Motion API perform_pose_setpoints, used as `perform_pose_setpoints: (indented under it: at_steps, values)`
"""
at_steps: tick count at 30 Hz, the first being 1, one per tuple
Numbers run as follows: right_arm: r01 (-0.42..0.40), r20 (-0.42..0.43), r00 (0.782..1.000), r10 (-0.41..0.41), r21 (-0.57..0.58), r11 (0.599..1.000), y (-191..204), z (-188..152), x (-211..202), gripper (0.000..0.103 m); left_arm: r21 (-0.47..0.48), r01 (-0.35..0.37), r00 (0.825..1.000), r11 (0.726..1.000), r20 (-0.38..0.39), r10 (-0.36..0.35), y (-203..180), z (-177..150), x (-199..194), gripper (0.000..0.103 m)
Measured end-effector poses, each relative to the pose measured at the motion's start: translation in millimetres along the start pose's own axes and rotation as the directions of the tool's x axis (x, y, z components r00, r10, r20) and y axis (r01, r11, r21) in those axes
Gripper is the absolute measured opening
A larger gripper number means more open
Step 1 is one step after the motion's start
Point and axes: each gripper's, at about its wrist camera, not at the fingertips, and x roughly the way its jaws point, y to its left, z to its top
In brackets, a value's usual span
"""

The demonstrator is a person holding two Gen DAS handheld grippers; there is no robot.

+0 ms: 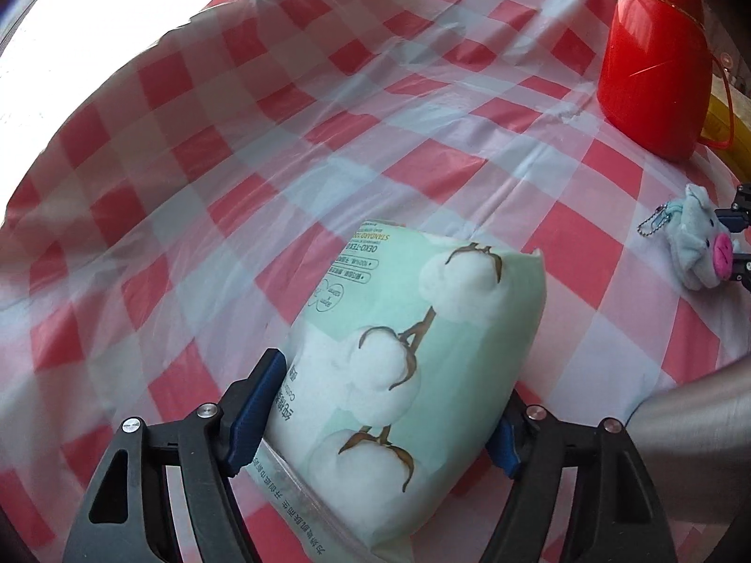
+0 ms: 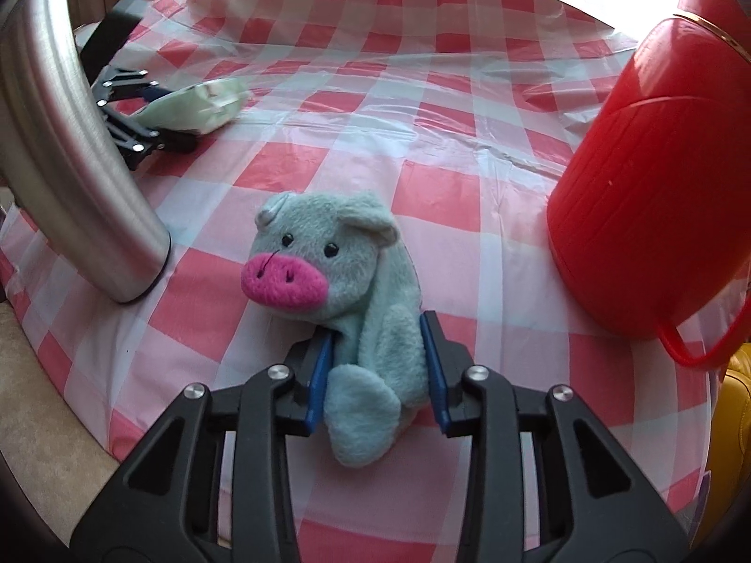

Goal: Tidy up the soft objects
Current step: 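Grasp the green cotton-pad pack with the left tool while the right tool grasps the blue plush pig, then carry both items over the white box and open both tools to drop them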

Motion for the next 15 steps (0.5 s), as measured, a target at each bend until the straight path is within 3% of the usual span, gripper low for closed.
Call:
perform_pose_setpoints:
  at_steps: [5,15]
  values:
    - [0.002,0.001,1.0,-0.002,0.015,1.0,0,-12,-10,0.037,-0.085,-0.102,0.995,0.991,-0.012,0.101,0,-39,-24,0.075]
    - [0.0,0.011,1.0,-0.001,0.033,0.999,2,-41,-40,0.036,-0.174,-0.147,0.989,0.974,-0.014,0.147,-15,-99,-81,0.075]
